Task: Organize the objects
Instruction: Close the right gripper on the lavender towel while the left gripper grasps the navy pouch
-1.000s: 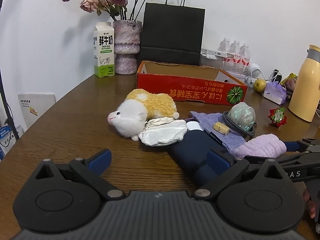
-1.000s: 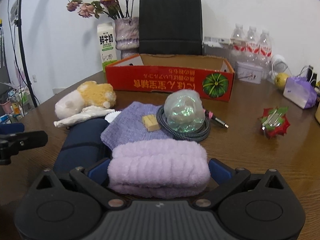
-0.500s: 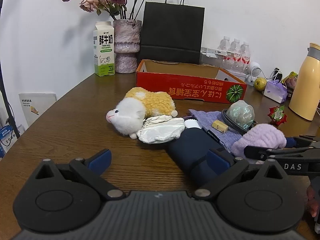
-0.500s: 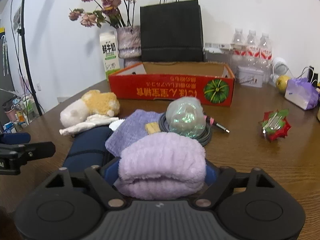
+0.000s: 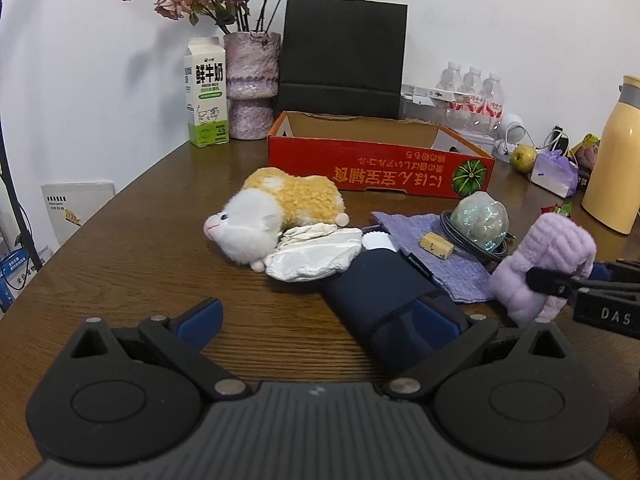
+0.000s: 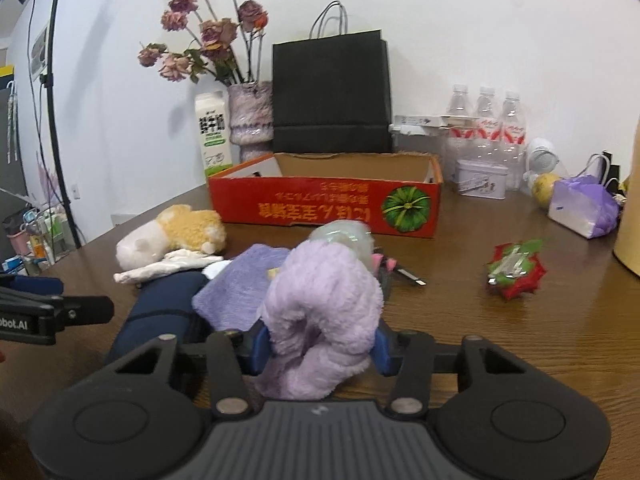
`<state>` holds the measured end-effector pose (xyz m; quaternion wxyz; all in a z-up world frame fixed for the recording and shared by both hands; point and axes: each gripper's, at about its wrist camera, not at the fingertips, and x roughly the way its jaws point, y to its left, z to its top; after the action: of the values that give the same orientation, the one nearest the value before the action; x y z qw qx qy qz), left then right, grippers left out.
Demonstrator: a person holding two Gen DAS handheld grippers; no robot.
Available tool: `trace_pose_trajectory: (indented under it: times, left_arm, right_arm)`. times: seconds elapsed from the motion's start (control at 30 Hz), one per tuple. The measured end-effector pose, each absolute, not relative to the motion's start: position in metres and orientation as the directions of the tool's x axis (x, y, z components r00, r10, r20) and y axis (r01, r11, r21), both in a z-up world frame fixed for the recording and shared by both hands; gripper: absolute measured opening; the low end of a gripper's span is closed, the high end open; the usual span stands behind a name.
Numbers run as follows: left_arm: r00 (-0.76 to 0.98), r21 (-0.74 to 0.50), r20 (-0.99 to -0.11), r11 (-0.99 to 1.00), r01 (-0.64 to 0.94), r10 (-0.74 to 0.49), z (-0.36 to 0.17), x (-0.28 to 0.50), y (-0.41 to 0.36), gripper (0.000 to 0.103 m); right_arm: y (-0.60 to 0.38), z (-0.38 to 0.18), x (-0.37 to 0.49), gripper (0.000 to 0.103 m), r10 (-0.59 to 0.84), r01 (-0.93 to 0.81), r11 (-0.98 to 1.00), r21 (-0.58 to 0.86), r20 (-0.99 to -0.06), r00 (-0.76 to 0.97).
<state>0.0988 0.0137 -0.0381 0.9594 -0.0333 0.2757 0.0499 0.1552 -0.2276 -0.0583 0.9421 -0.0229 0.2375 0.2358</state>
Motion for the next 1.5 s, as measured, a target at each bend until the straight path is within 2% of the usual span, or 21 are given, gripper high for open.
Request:
trace_pose_trajectory:
  times: [0.53, 0.73, 0.97, 1.23, 1.5]
  left_arm:
    - [0.797, 0.025, -0.595, 0.994, -0.105, 0.099, -0.044, 0.13, -0.034, 0.103]
    - [0.775, 0.063, -0.617, 0.991, -0.121, 0.134, -0.048, 0.14, -0.05, 0.103]
    - [0.742, 0.046, -0.652, 0.985, -0.165, 0.155, -0.064, 0.153, -0.057, 0.103]
    - [0.739, 0.032, -0.649, 0.977, -0.21, 0.181, -0.067, 0.153, -0.048, 0.103]
    - [0.769, 0.03, -0.631, 0.993, -0.113, 0.106, -0.064, 0.128, -0.029, 0.079]
  right_arm:
    - [-0.263, -0.051, 0.144, 0.041, 0.36, -0.386, 0.923, -0.009, -0.335, 0.87]
    - [-0.262, -0.051, 0.142, 0.041, 0.358, -0.385, 0.923, -0.016, -0.334, 0.872]
    - [-0.264, -0.05, 0.139, 0.041, 0.368, -0.39, 0.921, -0.009, -0.314, 0.875]
    - [-0.264, -0.051, 0.139, 0.041, 0.372, -0.394, 0.919, -0.006, -0.318, 0.872]
    - [-0.264, -0.052, 0.142, 0.042, 0.368, -0.391, 0.92, 0.001, -0.338, 0.866]
